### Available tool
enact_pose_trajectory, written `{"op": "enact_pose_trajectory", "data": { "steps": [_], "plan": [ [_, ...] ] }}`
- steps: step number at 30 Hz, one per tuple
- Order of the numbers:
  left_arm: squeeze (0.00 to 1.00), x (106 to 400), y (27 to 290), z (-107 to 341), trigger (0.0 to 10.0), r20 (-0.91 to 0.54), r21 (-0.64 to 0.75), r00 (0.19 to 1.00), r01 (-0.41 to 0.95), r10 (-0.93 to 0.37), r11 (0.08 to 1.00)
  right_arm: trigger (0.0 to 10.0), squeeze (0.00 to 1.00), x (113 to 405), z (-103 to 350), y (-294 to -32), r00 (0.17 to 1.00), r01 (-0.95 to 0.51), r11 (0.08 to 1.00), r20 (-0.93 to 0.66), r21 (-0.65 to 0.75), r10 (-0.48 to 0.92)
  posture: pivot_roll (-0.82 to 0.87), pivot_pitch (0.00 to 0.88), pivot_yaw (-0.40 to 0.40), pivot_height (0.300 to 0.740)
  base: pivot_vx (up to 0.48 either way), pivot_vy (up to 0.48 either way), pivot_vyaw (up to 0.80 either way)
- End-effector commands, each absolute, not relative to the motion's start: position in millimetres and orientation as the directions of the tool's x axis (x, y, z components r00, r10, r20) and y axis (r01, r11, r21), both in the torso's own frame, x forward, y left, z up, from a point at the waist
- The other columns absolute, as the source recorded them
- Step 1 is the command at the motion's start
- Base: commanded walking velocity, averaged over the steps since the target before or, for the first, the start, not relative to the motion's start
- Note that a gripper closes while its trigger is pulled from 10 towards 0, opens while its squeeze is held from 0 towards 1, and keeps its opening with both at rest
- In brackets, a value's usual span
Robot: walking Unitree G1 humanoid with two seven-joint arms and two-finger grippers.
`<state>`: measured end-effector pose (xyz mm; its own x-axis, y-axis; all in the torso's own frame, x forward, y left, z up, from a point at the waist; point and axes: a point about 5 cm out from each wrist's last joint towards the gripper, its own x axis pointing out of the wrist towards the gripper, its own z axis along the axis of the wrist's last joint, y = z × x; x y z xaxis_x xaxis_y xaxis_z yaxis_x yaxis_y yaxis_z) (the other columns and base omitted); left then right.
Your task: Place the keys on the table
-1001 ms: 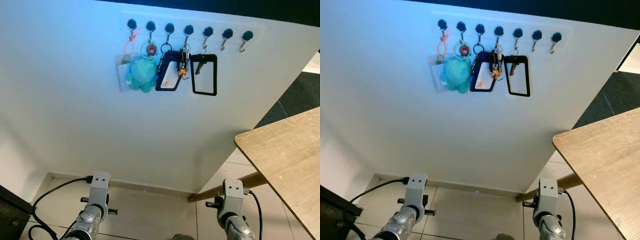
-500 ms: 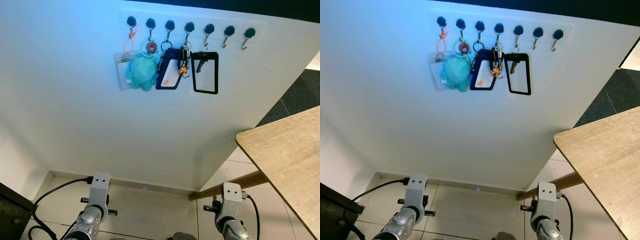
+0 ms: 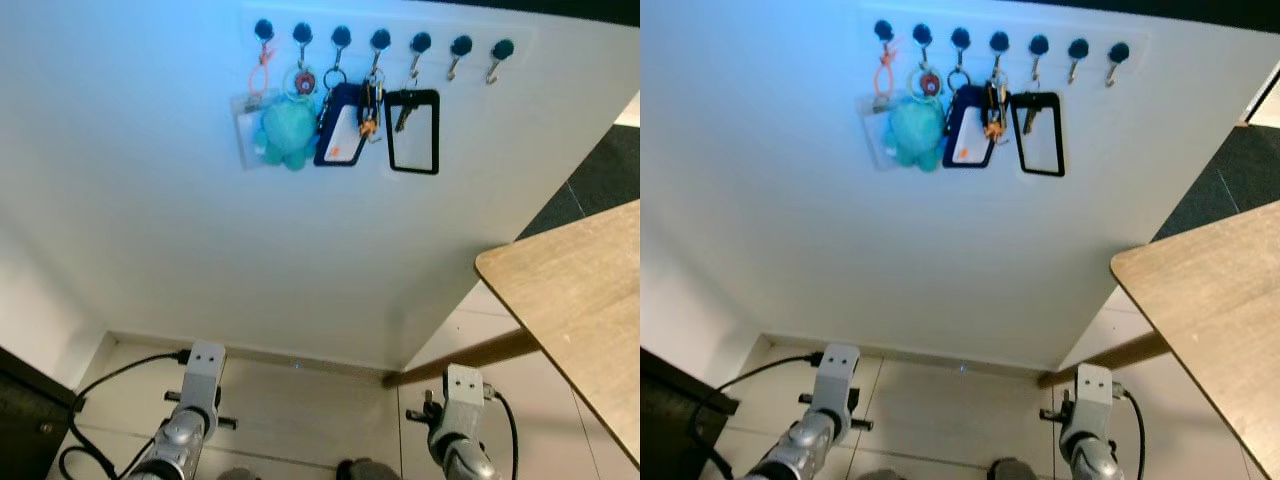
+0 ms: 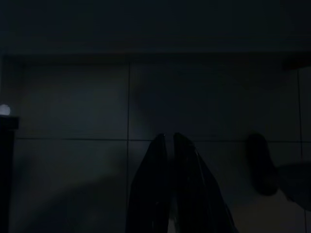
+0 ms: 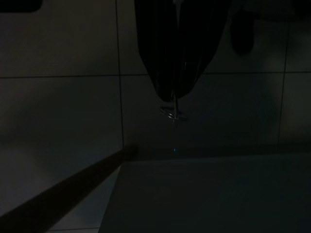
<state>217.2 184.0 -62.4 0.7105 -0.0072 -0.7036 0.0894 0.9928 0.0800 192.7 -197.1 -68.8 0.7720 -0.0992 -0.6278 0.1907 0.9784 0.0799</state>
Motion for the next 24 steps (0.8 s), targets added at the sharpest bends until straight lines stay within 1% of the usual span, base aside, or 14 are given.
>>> {"op": "enact_pose_trajectory", "data": {
  "steps": [1,9,13,24],
  "plan": [
    [0.0,215.1,179.8,-64.2,10.0,-0.71,0.067,0.704,0.097,-0.021,0.993,10.0,0.0,186.8,-72.3,-197.4,0.755,0.204,0.976,-0.647,0.079,-0.105,0.04,0.078,-0.028,0.74,-0.431,0.0,0.0],
    [0.0,215.0,180.2,-64.3,10.0,-0.711,0.07,0.703,0.103,-0.023,0.992,10.0,0.0,187.6,-72.0,-195.9,0.757,0.203,0.976,-0.645,0.083,-0.102,0.04,0.077,-0.023,0.74,-0.429,0.0,0.0],
    [0.0,215.7,180.0,-64.0,10.0,-0.713,0.079,0.7,0.128,-0.034,0.989,10.0,0.0,187.5,-72.3,-195.6,0.756,0.207,0.975,-0.647,0.086,-0.103,0.04,0.076,-0.019,0.74,-0.408,0.0,0.0],
    [0.0,224.2,174.4,-59.5,10.0,-0.713,0.067,0.694,0.208,-0.099,0.976,10.0,0.0,186.2,-72.9,-196.3,0.752,0.223,0.97,-0.65,0.091,-0.112,0.04,0.063,-0.007,0.74,0.0,0.0,0.0]
  ]
}}
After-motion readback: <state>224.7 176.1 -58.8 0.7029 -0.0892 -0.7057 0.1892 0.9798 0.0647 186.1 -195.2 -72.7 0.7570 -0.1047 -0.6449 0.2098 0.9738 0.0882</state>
